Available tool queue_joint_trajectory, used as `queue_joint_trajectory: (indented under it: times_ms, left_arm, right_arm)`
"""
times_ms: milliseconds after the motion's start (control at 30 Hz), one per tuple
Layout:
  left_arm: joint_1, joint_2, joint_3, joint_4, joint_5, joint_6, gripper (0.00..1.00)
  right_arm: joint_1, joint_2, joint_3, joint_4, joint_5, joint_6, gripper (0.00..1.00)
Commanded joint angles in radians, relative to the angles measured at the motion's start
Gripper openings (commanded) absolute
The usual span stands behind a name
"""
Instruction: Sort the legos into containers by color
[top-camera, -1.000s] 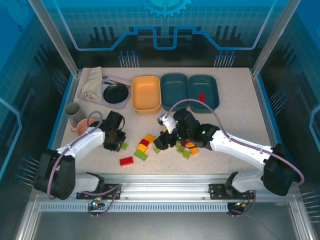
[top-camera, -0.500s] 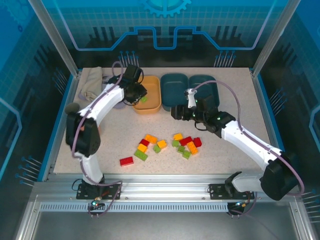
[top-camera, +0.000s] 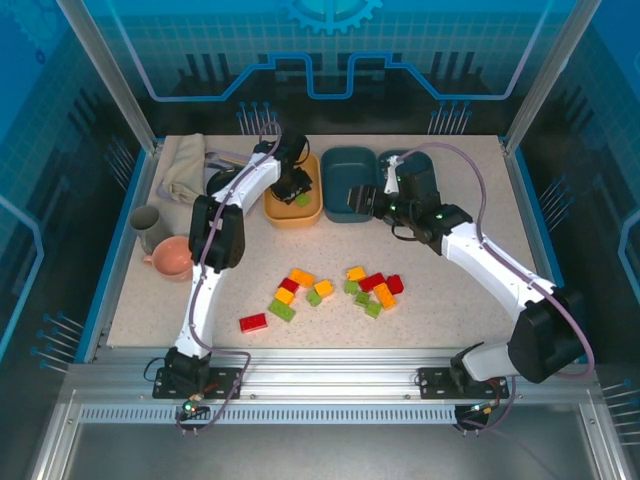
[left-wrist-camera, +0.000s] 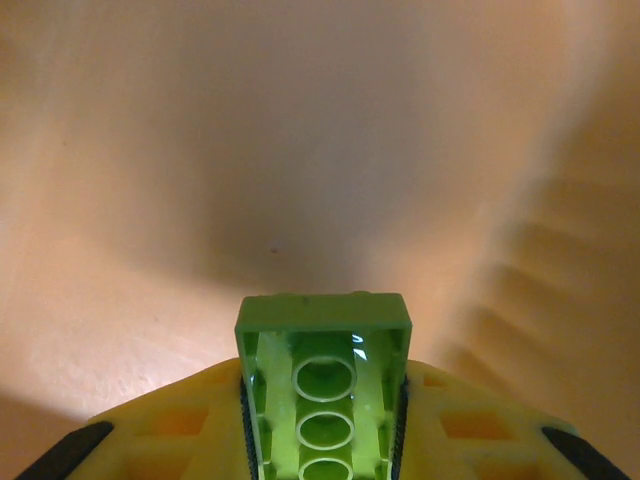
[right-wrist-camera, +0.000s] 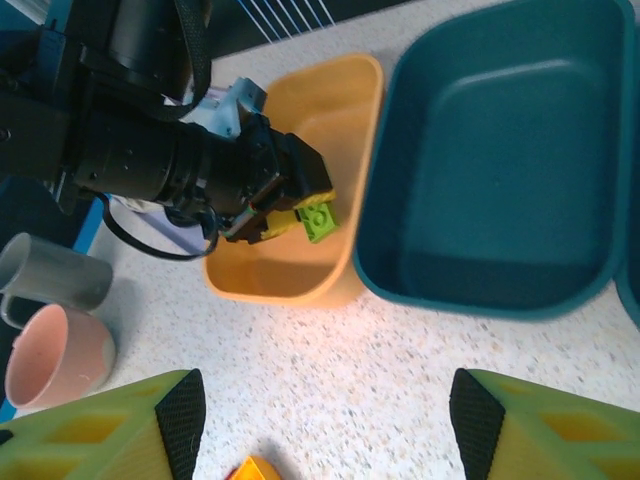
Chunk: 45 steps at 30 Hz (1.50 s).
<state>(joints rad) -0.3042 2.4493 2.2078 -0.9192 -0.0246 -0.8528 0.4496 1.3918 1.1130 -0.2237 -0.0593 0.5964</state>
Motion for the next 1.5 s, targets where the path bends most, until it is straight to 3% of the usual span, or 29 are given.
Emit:
queue_joint_trajectory:
  times_ms: [0, 267, 467, 700, 1067, 1267, 1467]
  left_arm:
    - [0.011, 0.017, 0.049, -0.049, 0.048, 0.027, 0.38]
    - [0.011, -0.022, 0.049, -0.066, 0.063, 0.045, 0.60]
    - [0.002, -0.166, -0.018, -0.038, 0.063, 0.039, 0.66]
    - [-0.064, -0.489, -0.344, 0.103, 0.104, 0.054, 0.74]
    - [-0.213, -0.991, -0.975, 0.274, 0.159, 0.001, 0.76]
    - [-0.246, -1.120, -1.107, 0.282, 0.152, -0.035, 0.77]
    - [-0.252, -1.158, -1.130, 0.287, 0.147, -0.054, 0.77]
  right_arm:
    - [-0.017, -0.050, -0.012, -0.154, 0.003, 0.016, 0.68]
    - [-0.013, -0.122, -0.024, -0.573, 0.062, 0.059, 0.66]
    - [0.019, -0.152, -0.083, -0.737, 0.050, 0.077, 0.61]
    - [0.143, -0.084, -0.185, -0.683, 0.048, 0.119, 0.62]
    - [0.129, 0.027, -0.298, -0.514, 0.060, 0.110, 0.61]
    - [0.096, 0.093, -0.262, -0.494, 0.061, 0.072, 0.64]
    - [0.068, 0.142, -0.254, -0.469, 0.043, 0.044, 0.63]
